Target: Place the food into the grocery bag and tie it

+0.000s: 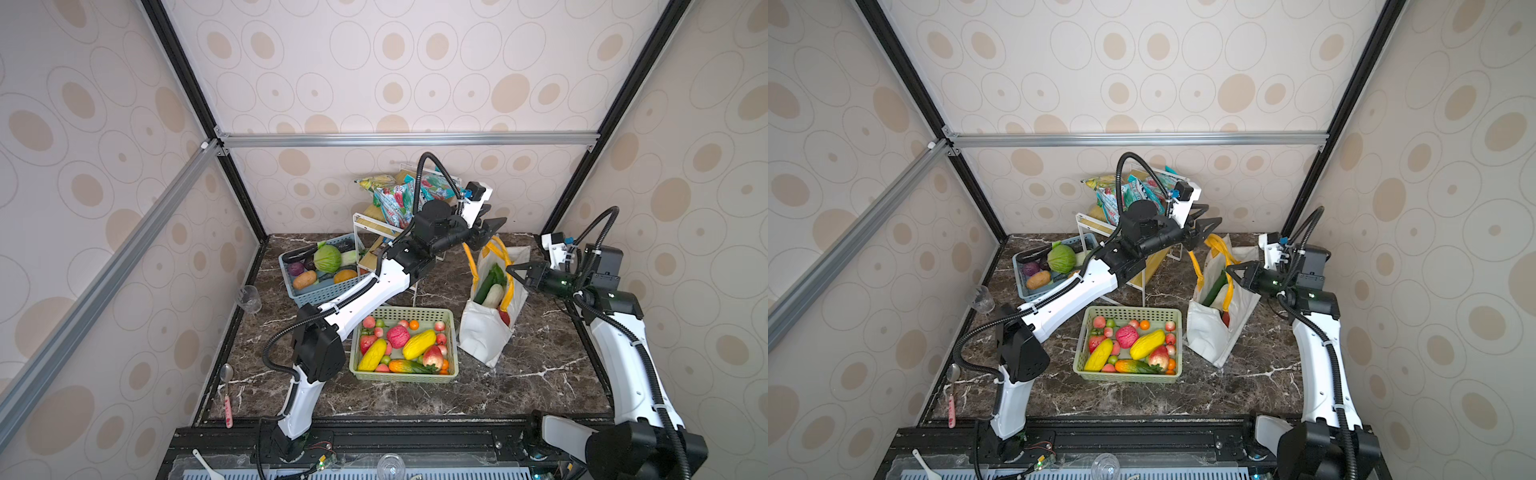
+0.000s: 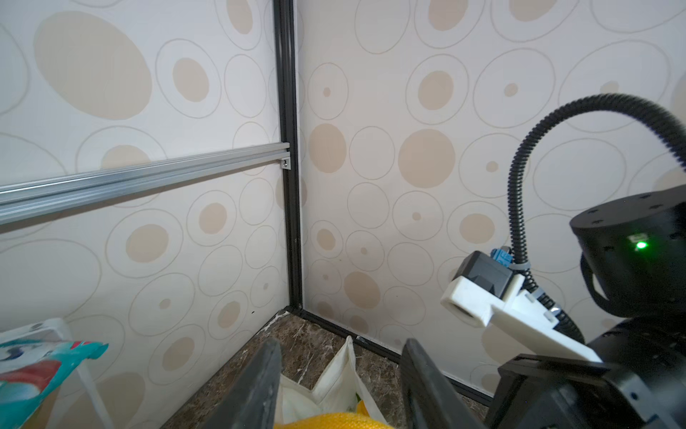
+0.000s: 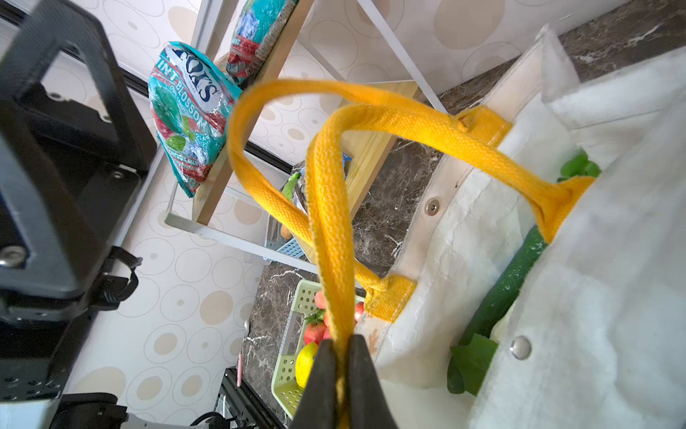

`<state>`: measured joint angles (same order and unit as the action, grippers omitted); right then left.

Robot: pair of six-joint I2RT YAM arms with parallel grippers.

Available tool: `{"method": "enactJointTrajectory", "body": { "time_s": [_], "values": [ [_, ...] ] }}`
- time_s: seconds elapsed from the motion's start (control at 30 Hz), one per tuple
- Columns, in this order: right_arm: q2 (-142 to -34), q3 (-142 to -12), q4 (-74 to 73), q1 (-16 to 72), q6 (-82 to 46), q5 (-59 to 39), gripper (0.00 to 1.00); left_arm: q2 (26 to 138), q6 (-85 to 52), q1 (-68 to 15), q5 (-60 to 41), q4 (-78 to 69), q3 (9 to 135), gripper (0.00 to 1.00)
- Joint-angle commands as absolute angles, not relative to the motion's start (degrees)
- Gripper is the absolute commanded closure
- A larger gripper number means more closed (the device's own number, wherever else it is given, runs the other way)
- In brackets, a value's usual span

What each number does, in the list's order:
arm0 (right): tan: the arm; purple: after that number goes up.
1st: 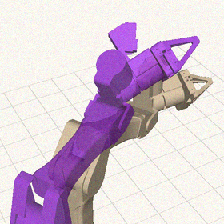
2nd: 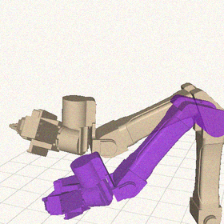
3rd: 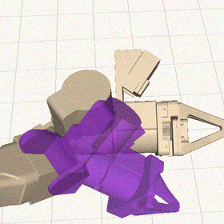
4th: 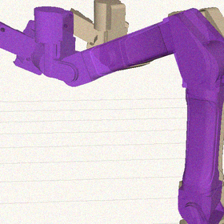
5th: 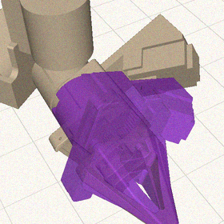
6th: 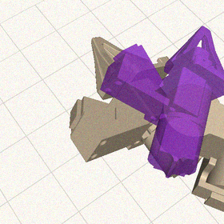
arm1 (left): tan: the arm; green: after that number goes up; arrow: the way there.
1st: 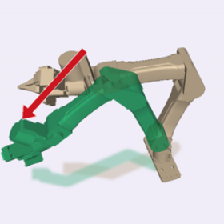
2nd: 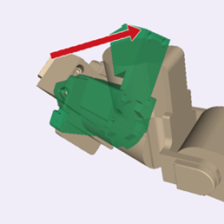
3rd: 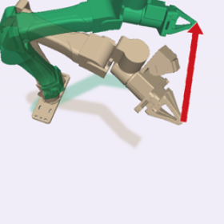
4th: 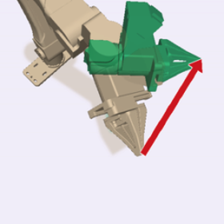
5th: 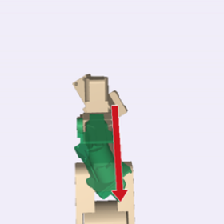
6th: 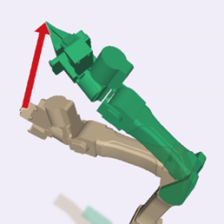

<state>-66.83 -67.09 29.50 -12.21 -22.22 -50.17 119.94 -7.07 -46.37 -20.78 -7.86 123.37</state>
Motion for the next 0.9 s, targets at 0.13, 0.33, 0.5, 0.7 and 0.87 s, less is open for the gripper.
{"method": "enactJointTrajectory", "body": {
  "time_s": [0.13,0.33,0.5,0.7,0.87],
  "values": [
    [-67.77,-66.77,28.12,-11.78,-22.06,-48.94,0.92,129.23,-10.91,-45.4,-18.0,5.81,136.33,0.48],
    [-67.39,-69.73,32.91,-12.16,-23.02,-41.05,0.92,121.03,-18.95,-46.96,-7.33,12.35,127.45,0.42],
    [-68.38,-73.23,37.01,-13.09,-23.79,-36.7,0.92,113.07,-23.83,-49.16,-1.97,14.38,118.24,0.37],
    [-68.21,-75.13,38.89,-13.27,-24.08,-34.96,0.92,112.18,-35.1,-54.53,9.19,23.37,115.66,0.34],
    [-68.5,-77.5,41.55,-13.42,-22.55,-32.86,0.92,108.75,-46.25,-58.1,18.0,19.47,104.25,0.32]
  ]
}}
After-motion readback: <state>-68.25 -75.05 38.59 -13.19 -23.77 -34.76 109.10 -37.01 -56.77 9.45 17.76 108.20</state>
